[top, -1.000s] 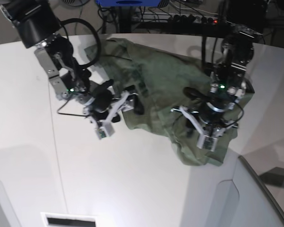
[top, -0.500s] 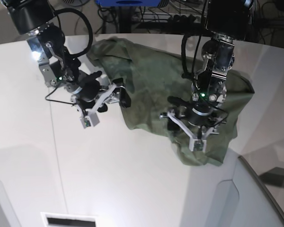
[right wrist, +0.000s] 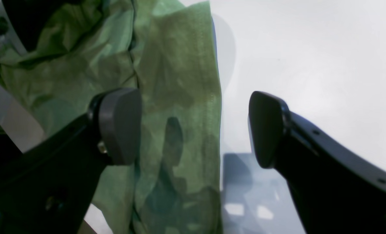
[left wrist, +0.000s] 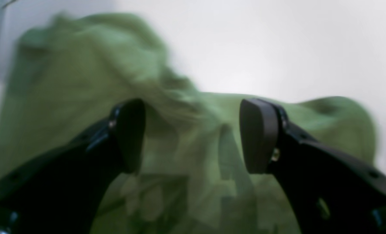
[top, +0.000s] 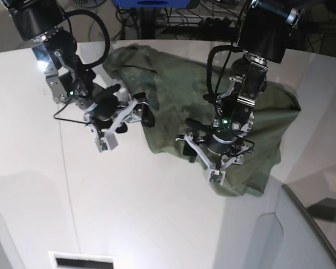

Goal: Layout the t-shirt on the table in an organized manner, then fold the t-shirt properly

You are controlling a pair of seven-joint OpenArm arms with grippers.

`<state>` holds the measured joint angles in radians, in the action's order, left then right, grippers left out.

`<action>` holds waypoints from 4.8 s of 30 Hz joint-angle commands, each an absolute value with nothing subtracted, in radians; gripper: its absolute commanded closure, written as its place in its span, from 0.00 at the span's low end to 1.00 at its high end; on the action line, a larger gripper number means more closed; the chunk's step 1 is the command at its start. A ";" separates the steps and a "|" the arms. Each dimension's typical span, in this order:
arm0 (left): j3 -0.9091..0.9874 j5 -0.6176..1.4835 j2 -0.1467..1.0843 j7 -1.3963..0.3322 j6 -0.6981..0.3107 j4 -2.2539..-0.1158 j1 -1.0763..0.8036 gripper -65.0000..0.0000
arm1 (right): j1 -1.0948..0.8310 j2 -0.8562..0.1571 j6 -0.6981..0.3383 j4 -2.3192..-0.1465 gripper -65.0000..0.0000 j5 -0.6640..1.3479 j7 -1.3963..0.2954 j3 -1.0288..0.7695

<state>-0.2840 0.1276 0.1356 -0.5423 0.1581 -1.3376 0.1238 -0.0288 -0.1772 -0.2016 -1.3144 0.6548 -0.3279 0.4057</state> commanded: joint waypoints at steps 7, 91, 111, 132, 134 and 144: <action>-0.286 0.119 0.134 -0.521 0.166 -1.239 0.208 0.82 | -0.015 -0.180 -0.217 -1.328 0.26 0.667 -0.306 0.401; 0.403 0.119 0.245 -0.513 0.160 -1.851 -0.446 0.16 | 0.147 -0.111 -0.213 -1.098 0.28 0.662 -0.323 0.481; -0.015 0.119 0.538 -0.516 0.160 -1.526 -0.236 0.49 | 0.127 -0.137 -0.211 -1.096 0.28 0.662 -0.323 0.475; -0.242 0.119 0.539 -0.516 0.044 -1.282 -0.048 0.70 | 0.124 -0.131 -0.211 -1.096 0.28 0.667 -0.323 0.475; -0.252 0.119 0.538 -0.516 0.044 -1.251 -0.036 0.91 | 0.119 -0.131 -0.211 -1.096 0.28 0.667 -0.323 0.475; -0.239 0.119 0.556 -0.524 0.044 -1.457 -0.033 1.00 | 0.116 -0.131 -0.211 -1.098 0.28 0.667 -0.323 0.475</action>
<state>-0.2485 0.1284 0.5304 -0.5350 0.0326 -1.4456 -0.0448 0.1040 -0.1314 -0.2085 -1.0828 0.6579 -0.3260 0.4797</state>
